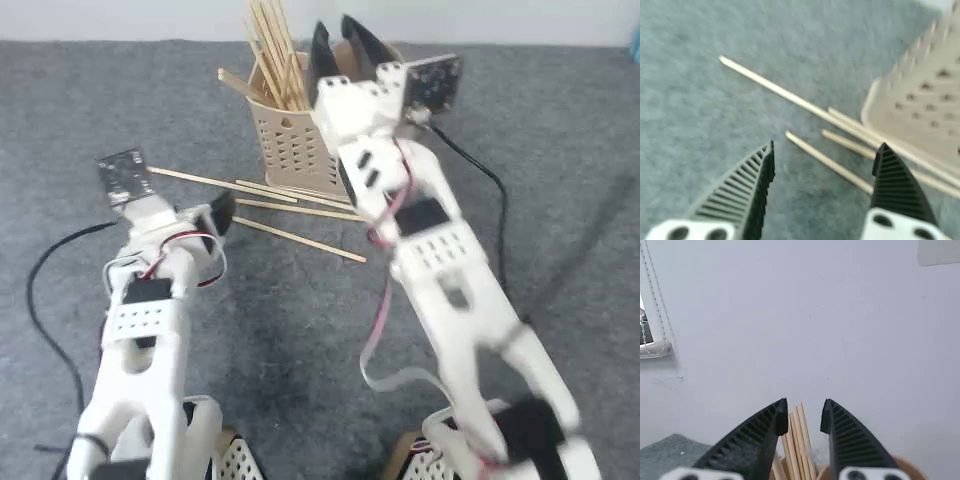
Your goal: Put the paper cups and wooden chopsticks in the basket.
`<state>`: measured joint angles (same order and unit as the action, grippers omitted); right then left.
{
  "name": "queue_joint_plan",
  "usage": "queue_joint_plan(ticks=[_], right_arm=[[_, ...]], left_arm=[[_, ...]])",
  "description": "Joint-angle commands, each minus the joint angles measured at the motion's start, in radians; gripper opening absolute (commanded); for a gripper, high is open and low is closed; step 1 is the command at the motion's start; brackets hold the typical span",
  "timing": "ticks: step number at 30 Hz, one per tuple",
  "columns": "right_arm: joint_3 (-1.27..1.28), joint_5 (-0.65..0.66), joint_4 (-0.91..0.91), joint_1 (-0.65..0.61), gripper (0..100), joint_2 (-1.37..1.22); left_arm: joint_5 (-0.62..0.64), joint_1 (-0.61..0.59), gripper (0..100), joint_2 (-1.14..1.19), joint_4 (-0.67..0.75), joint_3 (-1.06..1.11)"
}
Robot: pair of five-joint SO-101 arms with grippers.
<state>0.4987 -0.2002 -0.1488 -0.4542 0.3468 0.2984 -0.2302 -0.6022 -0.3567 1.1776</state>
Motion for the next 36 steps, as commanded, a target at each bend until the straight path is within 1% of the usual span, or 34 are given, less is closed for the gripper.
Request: queue_joint_plan(ticks=[1,6,10,14,16,20,25,29,34,36], right_arm=[[0.095,0.006,0.208,-0.035,11.3,0.323],[0.195,0.005,0.544,-0.038,11.3,0.593],[0.213,0.003,0.727,-0.038,11.3,0.667],[0.270,-0.110,0.849,-0.033,11.3,0.670],[0.328,-0.140,0.880,-0.036,11.3,0.676],[0.459,-0.143,0.881,-0.045,11.3,0.677],[0.578,-0.135,0.881,-0.124,11.6,0.677],[0.623,-0.077,0.881,-0.179,11.6,0.677],[0.626,-0.061,0.885,-0.182,11.6,0.677],[0.626,-0.061,0.888,-0.180,11.6,0.677]], left_arm=[[0.051,0.023,30,0.204,-0.051,-0.182],[0.084,-0.002,30,0.503,-0.180,-0.443],[0.118,-0.028,30,0.643,-0.273,-0.607],[0.152,-0.032,30,0.727,-0.302,-0.702],[0.158,-0.032,30,0.761,-0.302,-0.736],[0.198,-0.032,30,0.822,-0.302,-0.802],[0.264,-0.032,30,0.928,-0.310,-0.938],[0.299,-0.032,30,1.043,-0.417,-1.106],[0.315,-0.034,30,1.223,-0.565,-1.365],[0.341,-0.035,30,1.295,-0.629,-1.471]])
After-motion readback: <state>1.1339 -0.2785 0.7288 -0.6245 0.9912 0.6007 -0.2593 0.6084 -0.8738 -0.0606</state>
